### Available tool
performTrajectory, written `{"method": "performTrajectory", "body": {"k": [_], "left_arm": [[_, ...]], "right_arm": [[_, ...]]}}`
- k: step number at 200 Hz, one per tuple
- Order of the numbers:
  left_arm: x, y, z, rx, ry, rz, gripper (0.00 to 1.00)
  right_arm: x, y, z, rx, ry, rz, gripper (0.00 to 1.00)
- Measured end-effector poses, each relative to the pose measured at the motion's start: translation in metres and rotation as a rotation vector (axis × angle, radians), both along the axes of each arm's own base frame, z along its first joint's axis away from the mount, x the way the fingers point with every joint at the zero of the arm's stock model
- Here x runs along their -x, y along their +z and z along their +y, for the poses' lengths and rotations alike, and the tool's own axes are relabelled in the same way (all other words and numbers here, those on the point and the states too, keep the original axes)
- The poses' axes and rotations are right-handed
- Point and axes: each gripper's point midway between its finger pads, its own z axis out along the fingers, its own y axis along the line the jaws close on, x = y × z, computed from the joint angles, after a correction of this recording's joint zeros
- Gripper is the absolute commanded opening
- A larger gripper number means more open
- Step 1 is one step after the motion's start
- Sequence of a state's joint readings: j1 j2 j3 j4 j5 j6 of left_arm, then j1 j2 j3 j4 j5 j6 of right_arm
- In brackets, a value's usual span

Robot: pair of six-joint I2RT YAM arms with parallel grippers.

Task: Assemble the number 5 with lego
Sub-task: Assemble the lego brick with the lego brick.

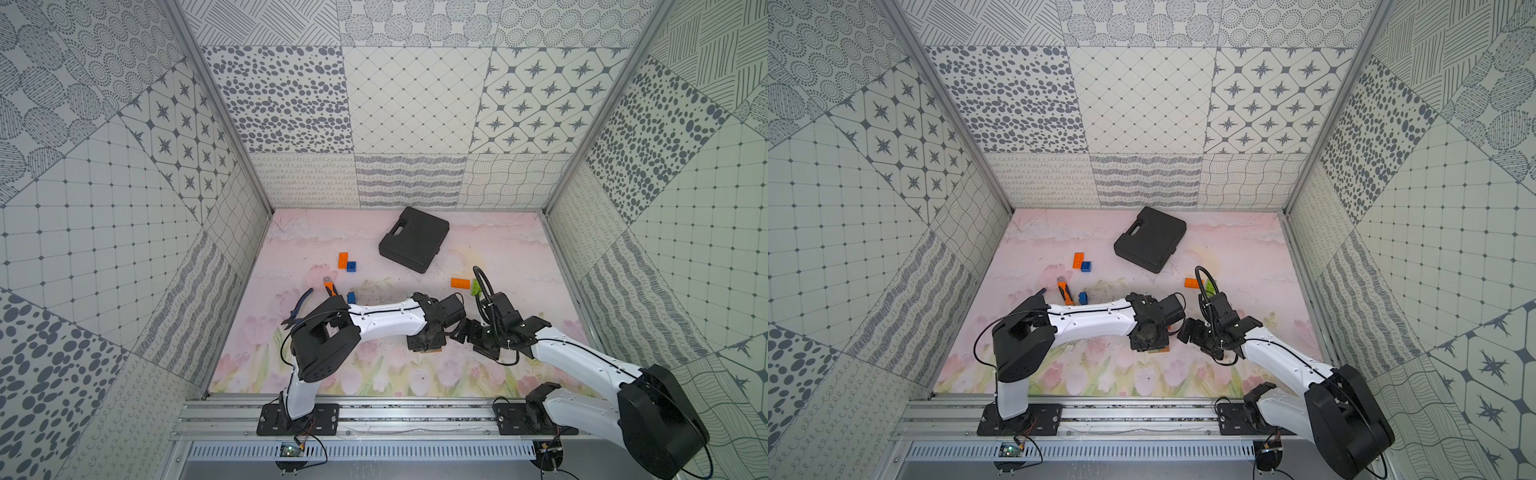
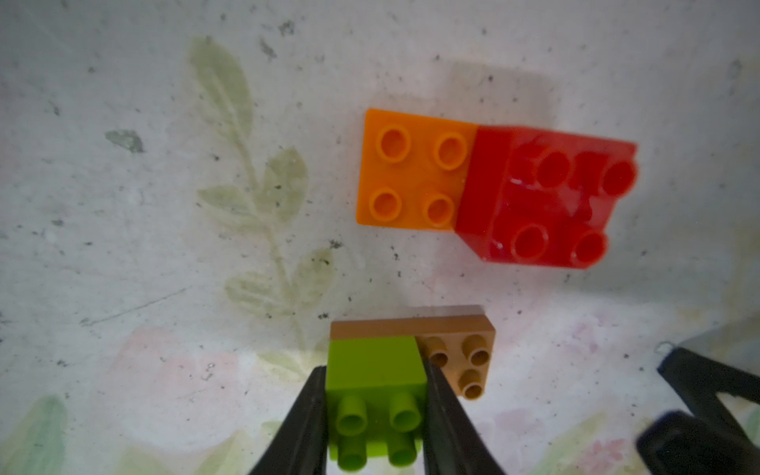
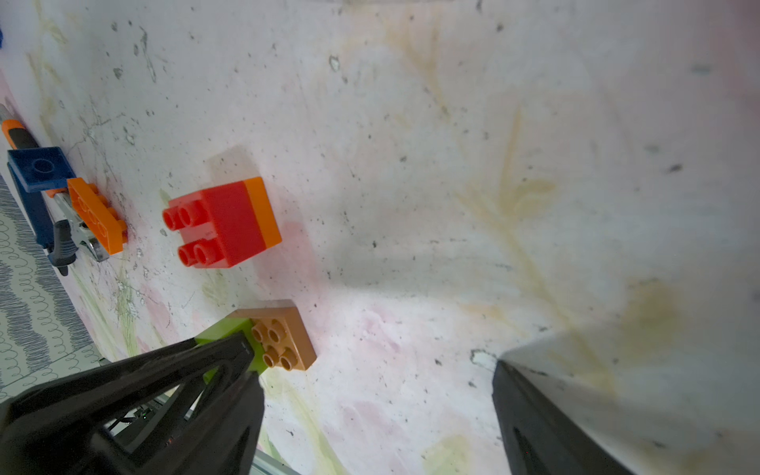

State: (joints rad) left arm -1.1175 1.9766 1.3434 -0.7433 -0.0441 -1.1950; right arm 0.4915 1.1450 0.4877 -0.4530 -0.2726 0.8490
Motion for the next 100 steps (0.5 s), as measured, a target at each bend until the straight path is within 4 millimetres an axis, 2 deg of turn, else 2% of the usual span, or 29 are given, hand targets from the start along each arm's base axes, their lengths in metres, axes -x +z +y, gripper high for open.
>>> {"method": "performTrajectory", "body": {"k": [70, 100], "left_arm": [[-0.003, 0.011, -0.002, 0.021, -0.017, -0.026, 0.41], [-0.005, 0.012, 0.000, 0.029, -0.032, -0.040, 0.44]], "right_arm": [[-0.001, 0.002, -0.006, 0.015, -0.023, -0.007, 0.92], [-0.002, 0.003, -0.006, 0.014, -0.027, -0.006, 0.92]]}}
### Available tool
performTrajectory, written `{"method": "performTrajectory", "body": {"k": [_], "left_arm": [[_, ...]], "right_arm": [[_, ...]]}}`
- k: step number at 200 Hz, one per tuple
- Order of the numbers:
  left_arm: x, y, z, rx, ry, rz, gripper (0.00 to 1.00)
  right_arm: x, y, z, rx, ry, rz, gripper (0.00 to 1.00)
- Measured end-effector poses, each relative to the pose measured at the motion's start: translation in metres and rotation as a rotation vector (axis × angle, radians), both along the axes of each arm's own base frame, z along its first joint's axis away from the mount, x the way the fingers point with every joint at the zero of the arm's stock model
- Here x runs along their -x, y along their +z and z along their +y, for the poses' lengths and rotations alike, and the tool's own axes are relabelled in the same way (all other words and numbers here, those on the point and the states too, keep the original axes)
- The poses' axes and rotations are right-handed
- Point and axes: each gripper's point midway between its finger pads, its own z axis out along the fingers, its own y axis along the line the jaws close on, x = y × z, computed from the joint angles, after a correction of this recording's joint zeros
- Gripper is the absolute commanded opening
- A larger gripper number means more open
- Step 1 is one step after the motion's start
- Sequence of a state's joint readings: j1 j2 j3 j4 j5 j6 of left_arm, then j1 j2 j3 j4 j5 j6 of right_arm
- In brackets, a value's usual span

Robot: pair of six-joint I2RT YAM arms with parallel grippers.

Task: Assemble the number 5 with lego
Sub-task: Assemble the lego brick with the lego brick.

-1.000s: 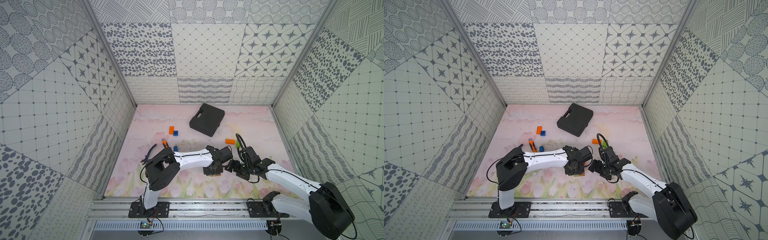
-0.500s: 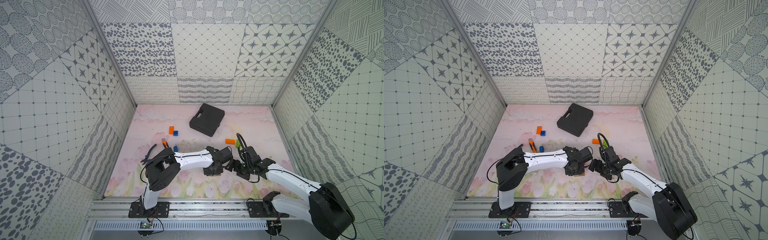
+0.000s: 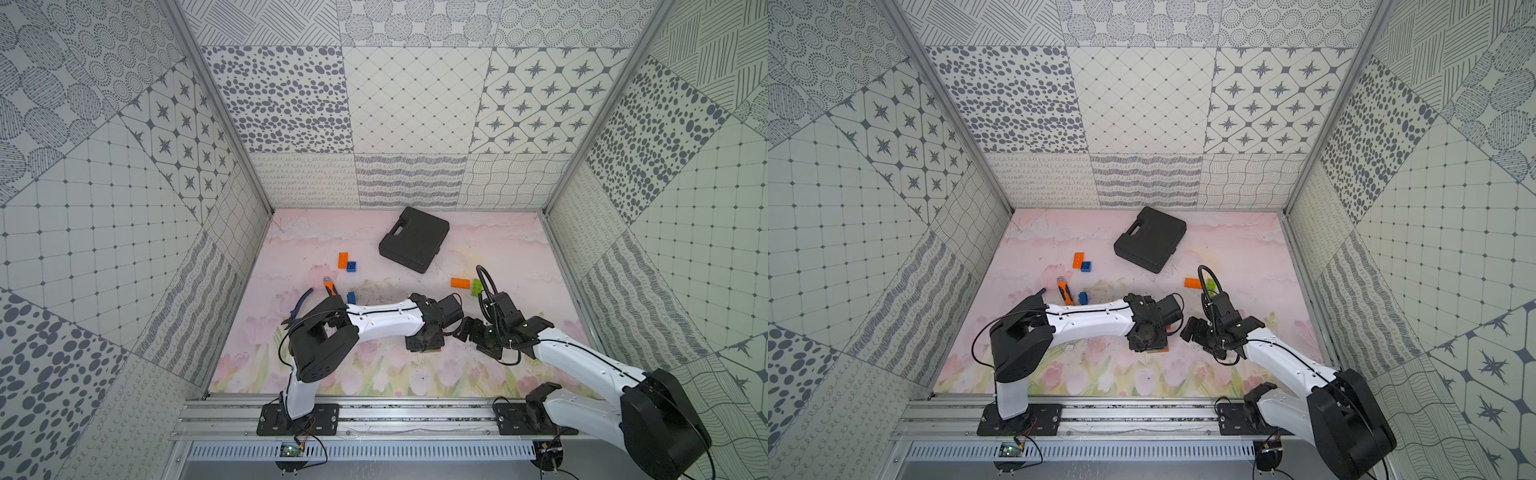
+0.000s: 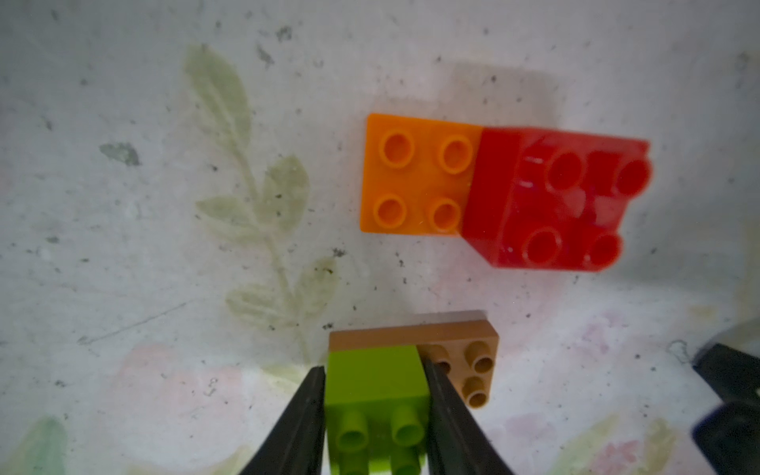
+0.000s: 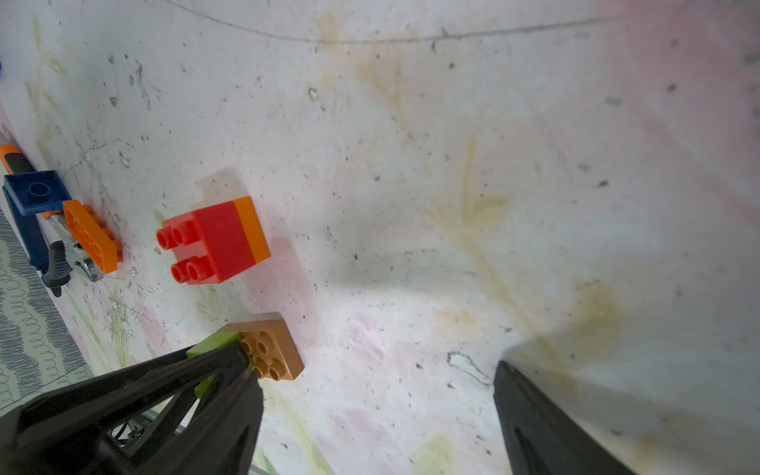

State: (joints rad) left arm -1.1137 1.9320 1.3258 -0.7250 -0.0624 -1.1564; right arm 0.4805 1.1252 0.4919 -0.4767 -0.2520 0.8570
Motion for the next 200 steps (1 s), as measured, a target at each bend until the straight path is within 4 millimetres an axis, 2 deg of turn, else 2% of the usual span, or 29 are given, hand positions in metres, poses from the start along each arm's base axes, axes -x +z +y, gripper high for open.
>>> {"method": "performTrajectory", "body": {"k": [39, 116, 141, 173, 200], "left_arm": [[-0.001, 0.001, 0.002, -0.002, -0.023, -0.007, 0.49], [0.004, 0.010, 0.012, 0.002, -0.064, -0.016, 0.52], [0.005, 0.008, 0.013, -0.001, -0.068, -0.014, 0.43], [0.005, 0.006, 0.014, -0.009, -0.071, -0.011, 0.28], [0.005, 0.005, 0.013, -0.014, -0.071, -0.009, 0.26]], "right_arm": [[0.000, -0.002, 0.001, -0.001, 0.001, 0.011, 0.93], [-0.003, -0.001, 0.007, -0.024, 0.005, 0.017, 0.93], [-0.005, -0.001, 0.009, -0.031, 0.008, 0.017, 0.93], [-0.005, 0.000, 0.009, -0.033, 0.008, 0.014, 0.94], [-0.005, 0.000, 0.009, -0.033, 0.009, 0.014, 0.94]]}}
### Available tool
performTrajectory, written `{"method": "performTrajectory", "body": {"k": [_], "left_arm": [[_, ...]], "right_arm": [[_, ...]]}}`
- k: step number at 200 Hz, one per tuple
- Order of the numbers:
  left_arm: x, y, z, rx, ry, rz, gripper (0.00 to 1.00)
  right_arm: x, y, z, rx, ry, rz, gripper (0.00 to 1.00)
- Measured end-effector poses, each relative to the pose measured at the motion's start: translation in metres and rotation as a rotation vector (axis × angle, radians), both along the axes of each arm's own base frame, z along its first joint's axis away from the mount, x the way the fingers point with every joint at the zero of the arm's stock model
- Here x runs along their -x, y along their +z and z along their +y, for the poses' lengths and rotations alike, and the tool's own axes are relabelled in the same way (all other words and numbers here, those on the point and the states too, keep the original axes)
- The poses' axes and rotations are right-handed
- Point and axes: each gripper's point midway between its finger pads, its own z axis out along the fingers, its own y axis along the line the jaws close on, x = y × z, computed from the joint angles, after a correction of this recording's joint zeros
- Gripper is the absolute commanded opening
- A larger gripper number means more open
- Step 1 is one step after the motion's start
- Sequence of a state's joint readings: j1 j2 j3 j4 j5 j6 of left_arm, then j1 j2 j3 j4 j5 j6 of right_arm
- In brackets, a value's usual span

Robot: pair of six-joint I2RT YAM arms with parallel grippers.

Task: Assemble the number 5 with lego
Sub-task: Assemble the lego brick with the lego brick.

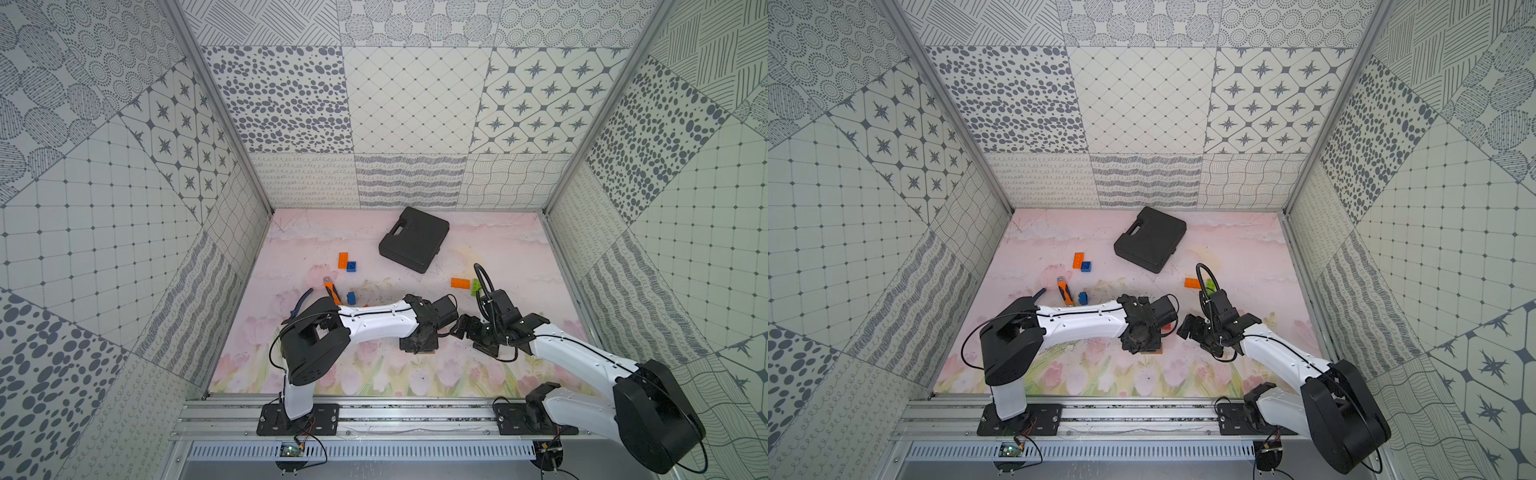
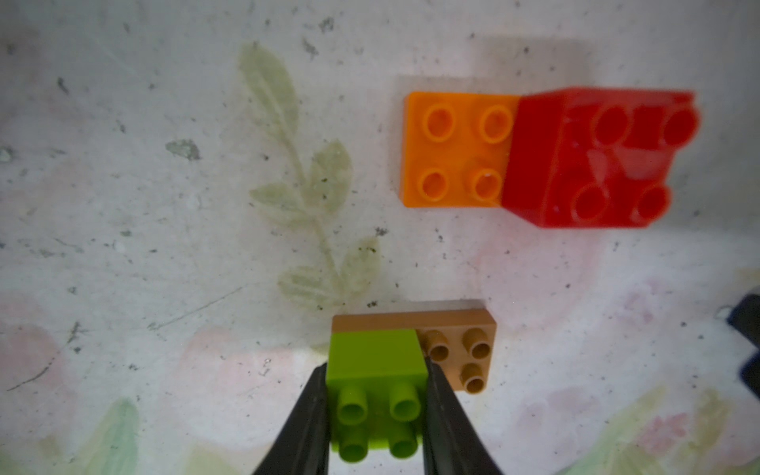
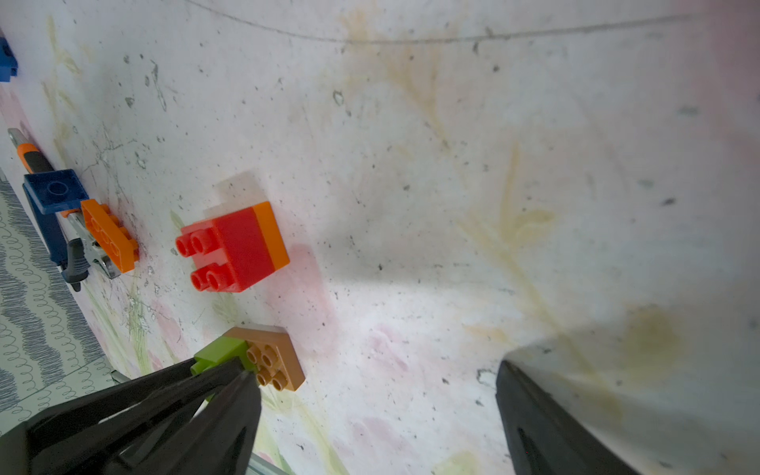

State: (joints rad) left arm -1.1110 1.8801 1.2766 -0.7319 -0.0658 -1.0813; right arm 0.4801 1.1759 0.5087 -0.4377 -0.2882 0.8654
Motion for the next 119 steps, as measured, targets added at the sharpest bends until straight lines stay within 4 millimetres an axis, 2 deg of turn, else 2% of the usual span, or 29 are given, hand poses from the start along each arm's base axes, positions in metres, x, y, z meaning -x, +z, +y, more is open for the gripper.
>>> {"method": "performTrajectory", "body": {"k": [53, 92, 103, 119], "left_arm": [[0.000, -0.002, 0.001, -0.011, 0.000, 0.004, 0.11], [0.003, -0.013, 0.005, -0.028, 0.002, 0.020, 0.04], [0.003, -0.013, 0.005, -0.025, 0.004, 0.020, 0.05], [0.003, -0.011, 0.005, -0.015, 0.005, 0.015, 0.16]], "right_arm": [[0.000, 0.000, 0.000, -0.002, 0.001, 0.001, 0.94], [0.002, 0.001, -0.002, 0.004, -0.003, 0.004, 0.95], [0.003, 0.002, -0.003, 0.006, -0.005, 0.003, 0.95], [0.005, 0.003, -0.005, 0.014, -0.008, 0.004, 0.95]]}}
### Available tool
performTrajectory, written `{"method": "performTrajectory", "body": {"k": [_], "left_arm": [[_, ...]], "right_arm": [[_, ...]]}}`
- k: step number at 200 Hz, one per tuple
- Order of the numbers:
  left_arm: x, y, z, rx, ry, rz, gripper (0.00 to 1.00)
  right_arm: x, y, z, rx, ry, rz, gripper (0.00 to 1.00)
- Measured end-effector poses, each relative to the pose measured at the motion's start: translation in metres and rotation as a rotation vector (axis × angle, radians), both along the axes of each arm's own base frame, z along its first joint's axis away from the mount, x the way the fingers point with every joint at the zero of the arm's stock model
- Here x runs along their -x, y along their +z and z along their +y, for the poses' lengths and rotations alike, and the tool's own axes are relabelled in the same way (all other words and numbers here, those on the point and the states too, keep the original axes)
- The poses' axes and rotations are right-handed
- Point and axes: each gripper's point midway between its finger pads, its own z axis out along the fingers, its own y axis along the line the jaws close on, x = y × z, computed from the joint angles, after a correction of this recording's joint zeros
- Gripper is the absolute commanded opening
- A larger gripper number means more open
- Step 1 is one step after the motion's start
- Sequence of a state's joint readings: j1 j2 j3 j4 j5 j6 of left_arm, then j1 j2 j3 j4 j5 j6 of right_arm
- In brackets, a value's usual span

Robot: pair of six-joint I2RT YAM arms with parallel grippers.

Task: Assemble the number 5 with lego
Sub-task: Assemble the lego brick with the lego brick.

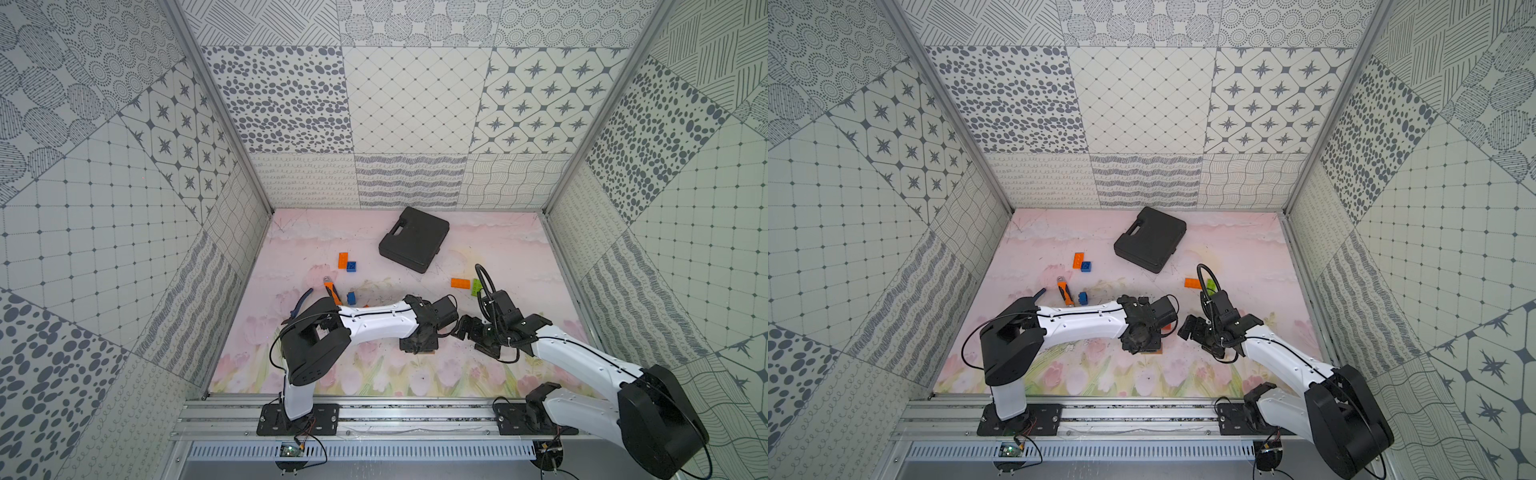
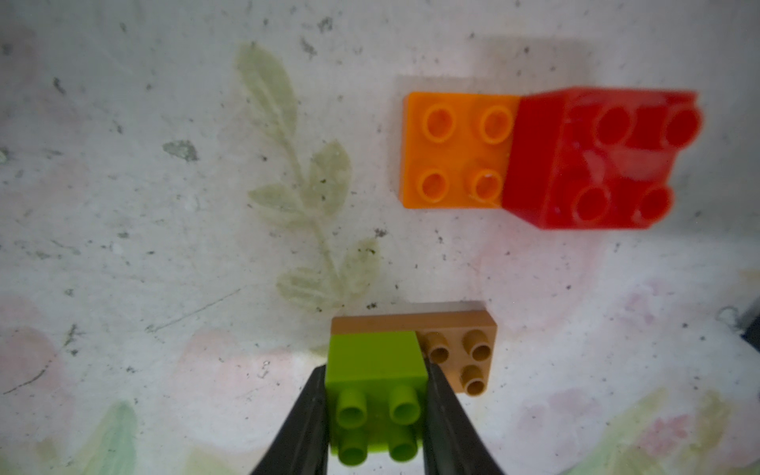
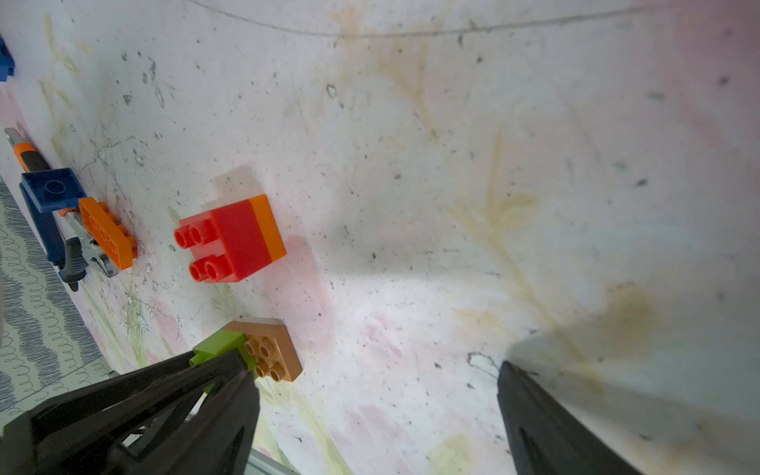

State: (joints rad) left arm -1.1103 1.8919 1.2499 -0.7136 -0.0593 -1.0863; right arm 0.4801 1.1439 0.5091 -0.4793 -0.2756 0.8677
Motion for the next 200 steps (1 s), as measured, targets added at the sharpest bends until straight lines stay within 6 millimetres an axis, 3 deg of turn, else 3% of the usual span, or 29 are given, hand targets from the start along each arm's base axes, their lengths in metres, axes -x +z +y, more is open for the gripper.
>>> {"method": "performTrajectory", "body": {"k": [33, 85, 148, 200], "left_arm": [[-0.004, 0.014, -0.004, 0.023, -0.013, -0.024, 0.38], [-0.010, 0.046, -0.003, 0.085, -0.042, -0.089, 0.59], [-0.008, 0.047, 0.013, 0.109, -0.041, -0.106, 0.61], [-0.011, 0.063, 0.037, 0.204, -0.028, -0.197, 0.61]], "right_arm": [[0.000, 0.005, -0.005, 0.025, -0.004, -0.013, 0.99], [-0.019, 0.035, -0.010, 0.061, -0.012, -0.125, 0.99], [-0.021, 0.043, -0.022, 0.134, -0.022, -0.144, 0.99], [-0.038, 0.062, -0.055, 0.208, -0.131, -0.233, 0.99]]}}
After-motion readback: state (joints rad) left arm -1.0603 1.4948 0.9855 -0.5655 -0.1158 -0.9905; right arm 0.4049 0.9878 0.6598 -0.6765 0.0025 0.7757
